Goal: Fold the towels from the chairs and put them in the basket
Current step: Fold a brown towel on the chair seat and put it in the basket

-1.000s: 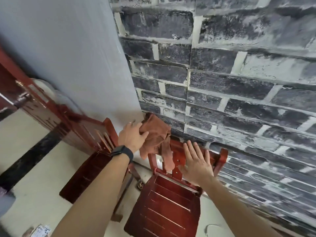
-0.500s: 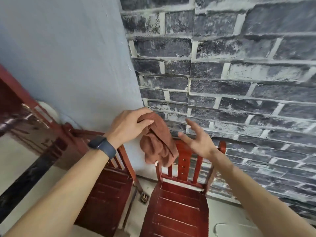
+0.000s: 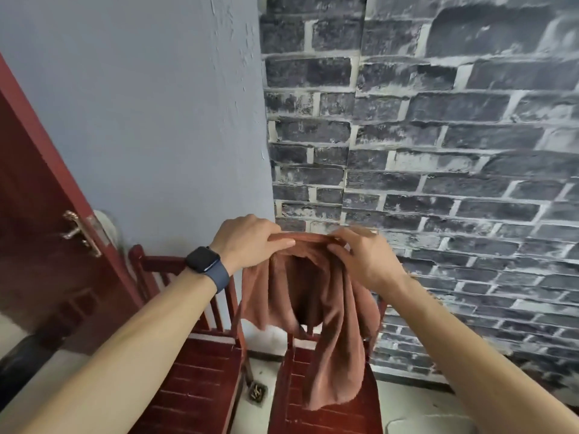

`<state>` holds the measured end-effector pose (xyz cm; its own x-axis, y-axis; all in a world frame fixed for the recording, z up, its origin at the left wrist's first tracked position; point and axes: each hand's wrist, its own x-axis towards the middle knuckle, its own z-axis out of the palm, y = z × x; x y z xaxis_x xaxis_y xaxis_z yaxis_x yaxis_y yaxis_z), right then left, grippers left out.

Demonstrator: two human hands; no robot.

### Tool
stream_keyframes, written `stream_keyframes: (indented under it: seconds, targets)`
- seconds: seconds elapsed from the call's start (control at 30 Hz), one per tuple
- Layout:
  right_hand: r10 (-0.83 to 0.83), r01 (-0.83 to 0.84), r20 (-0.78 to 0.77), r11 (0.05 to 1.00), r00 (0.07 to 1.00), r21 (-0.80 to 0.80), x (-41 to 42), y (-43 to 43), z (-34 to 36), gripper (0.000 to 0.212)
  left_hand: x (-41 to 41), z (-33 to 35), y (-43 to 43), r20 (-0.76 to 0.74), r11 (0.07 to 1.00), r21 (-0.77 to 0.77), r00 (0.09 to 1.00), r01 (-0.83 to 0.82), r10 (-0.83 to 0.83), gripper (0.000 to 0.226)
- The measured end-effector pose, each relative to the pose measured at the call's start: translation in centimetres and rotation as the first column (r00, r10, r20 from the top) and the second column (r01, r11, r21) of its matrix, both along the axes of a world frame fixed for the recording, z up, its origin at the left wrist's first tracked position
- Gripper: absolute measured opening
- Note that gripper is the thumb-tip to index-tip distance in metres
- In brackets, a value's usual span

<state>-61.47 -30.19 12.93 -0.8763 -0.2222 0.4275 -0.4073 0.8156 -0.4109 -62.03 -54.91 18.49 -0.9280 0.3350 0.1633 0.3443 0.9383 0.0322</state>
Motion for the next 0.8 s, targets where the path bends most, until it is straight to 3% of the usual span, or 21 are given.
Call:
stream_keyframes:
  seconds: [0.07,0.17,0.3,0.37,0.47,0.57,0.63,0.7,0.73,0.8]
  targets:
    - [-0.025,0.026,-0.01,0.999,1.0,0.019,1.2,0.0,-0.6,0.025,0.4,-0.6,0.0,0.002,1.0,-0.017,1.0,0.011,-0.011,0.057]
    - [-0.071,0.071,-0.012,0.994,0.997,0.086,2.7,0.3,-1.6,0.022,0.5,-1.6,0.3,-0.02,0.998,-0.027,0.998,0.061,-0.061,0.045]
    - [-0.102,0.101,0.004,0.99,0.995,0.098,4.1,0.6,-2.9,0.02,1.6,-3.7,1.6,0.045,0.949,0.259,0.98,0.178,-0.196,0.029]
    - [-0.128,0.127,0.001,0.989,0.992,0.075,4.5,1.0,-3.5,0.021,2.2,-4.3,2.5,0.208,0.913,0.387,0.953,0.128,-0.221,0.021]
    - [-0.144,0.141,0.026,0.986,0.989,0.083,5.0,1.7,-4.8,0.023,2.7,-5.3,3.4,0.501,0.927,0.376,0.839,0.012,-0.214,0.017]
    - [-0.206,0.202,0.04,0.976,0.978,0.085,5.1,1.8,-5.9,0.023,2.9,-6.3,4.3,0.611,0.879,0.467,0.754,-0.095,-0.242,0.026]
    - [-0.271,0.273,0.091,0.962,0.958,-0.013,4.6,1.6,-6.3,0.023,2.6,-7.1,4.9,0.675,0.824,0.534,0.683,-0.19,-0.28,0.03]
    - [-0.267,0.327,0.258,0.916,0.928,-0.23,4.3,1.4,-6.7,0.027,2.2,-7.8,5.9,0.735,0.705,0.607,0.598,-0.368,-0.321,0.044]
    - [-0.201,0.344,0.364,0.856,0.909,-0.386,4.5,1.4,-7.3,0.032,1.9,-8.2,6.4,0.747,0.605,0.64,0.566,-0.473,-0.348,0.053]
    - [-0.089,0.419,0.491,0.664,0.867,-0.62,6.1,1.6,-9.5,0.04,1.8,-9.0,7.6,0.742,0.434,0.67,0.522,-0.603,-0.42,0.044]
